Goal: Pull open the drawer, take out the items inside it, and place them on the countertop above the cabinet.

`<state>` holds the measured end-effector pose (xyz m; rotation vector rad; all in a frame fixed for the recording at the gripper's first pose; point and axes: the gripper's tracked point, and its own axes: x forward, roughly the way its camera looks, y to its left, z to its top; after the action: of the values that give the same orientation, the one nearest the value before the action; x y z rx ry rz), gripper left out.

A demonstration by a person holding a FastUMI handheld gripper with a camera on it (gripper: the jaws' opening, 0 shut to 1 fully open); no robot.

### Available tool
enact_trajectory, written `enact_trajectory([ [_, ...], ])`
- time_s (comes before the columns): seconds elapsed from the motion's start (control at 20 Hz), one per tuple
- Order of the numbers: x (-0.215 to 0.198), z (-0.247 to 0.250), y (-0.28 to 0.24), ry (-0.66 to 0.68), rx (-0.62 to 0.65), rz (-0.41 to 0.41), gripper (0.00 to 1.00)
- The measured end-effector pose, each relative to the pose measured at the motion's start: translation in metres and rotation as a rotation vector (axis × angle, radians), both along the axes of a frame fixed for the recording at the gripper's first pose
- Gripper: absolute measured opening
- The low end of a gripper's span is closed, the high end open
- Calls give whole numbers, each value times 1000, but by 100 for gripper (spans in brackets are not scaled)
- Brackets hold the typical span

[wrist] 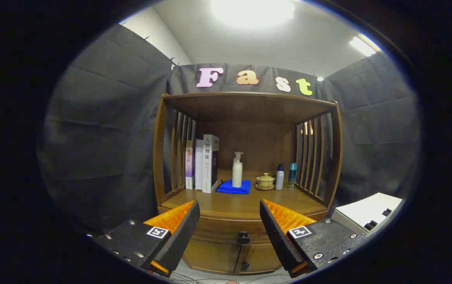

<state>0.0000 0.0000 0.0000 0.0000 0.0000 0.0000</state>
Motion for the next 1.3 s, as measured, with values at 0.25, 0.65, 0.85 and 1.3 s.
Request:
enact_trajectory([
  [0.25,-3,3,14,16,-9,21,95],
  [0.65,-8,14,26,-52,11,65,95],
  [0.85,-8,12,26,-66,45,64,95],
  [1.3,18,-14,-1,-93,30,71,95],
])
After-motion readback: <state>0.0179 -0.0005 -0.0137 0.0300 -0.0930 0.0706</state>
